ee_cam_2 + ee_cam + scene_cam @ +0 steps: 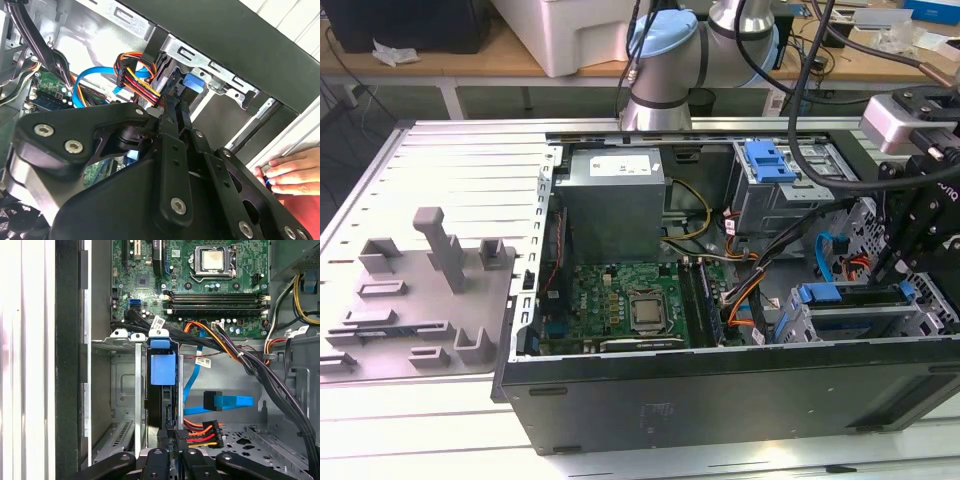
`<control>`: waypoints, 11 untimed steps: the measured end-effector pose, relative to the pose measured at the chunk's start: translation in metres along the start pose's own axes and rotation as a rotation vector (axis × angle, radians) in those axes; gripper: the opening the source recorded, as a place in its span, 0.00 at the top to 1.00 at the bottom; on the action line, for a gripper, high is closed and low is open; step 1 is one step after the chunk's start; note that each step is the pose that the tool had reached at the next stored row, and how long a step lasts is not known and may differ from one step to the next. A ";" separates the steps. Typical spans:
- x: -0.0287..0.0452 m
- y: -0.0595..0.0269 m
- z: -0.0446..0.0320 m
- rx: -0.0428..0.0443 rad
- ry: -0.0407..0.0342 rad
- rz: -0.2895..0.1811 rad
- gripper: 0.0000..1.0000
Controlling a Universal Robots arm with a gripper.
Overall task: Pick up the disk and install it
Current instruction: 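Insert the first disk wire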
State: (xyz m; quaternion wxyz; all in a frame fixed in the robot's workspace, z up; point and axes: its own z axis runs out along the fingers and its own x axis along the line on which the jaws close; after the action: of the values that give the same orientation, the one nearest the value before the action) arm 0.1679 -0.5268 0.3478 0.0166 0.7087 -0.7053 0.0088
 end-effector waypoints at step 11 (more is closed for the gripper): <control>-0.0001 0.0000 0.0025 0.0003 0.0002 -0.007 0.83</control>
State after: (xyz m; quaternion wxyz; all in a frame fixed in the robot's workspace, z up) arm 0.1679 -0.5268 0.3453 0.0166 0.7111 -0.7028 0.0089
